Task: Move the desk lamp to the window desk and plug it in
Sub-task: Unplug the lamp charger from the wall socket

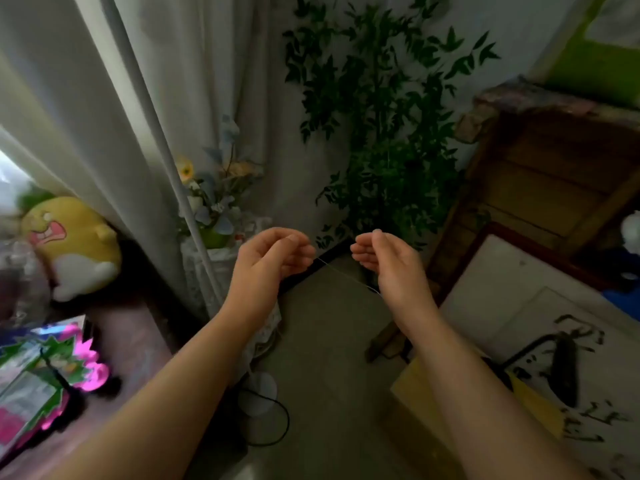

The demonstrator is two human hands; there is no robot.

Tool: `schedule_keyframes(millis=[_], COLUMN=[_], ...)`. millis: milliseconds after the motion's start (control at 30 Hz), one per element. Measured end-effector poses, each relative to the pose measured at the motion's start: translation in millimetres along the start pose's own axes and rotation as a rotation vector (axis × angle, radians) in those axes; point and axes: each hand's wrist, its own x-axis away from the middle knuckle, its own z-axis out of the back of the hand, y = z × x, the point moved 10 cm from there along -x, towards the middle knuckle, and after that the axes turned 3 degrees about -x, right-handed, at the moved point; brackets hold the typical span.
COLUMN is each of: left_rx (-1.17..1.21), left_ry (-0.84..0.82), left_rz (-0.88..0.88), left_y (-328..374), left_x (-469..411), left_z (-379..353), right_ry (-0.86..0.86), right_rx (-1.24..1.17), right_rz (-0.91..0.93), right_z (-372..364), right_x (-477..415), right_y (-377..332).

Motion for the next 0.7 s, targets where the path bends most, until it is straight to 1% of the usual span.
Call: schedule_keyframes(millis=[200, 400, 700], left_rx=[-0.018, 0.005, -0.044], left_ry=[-0.035, -0.037, 0.066], left_rz=[0.008, 0.035, 0.101], left_y=[-6.9, -26.4, -80.8], left_x=[-76.6, -133.1, -206.4], left_z=[21.4, 34.6, 39.8], right_ry=[0.077, 0.091, 0.054], right_rx=[-0.025, -0.024, 0.030], right_rz=[-0.015, -0.031, -0.125], right_z=[-31.4, -48.4, -57.7], right_x=[-66.2, -118.8, -204.3], right_y=[6.8, 24.1, 76.7])
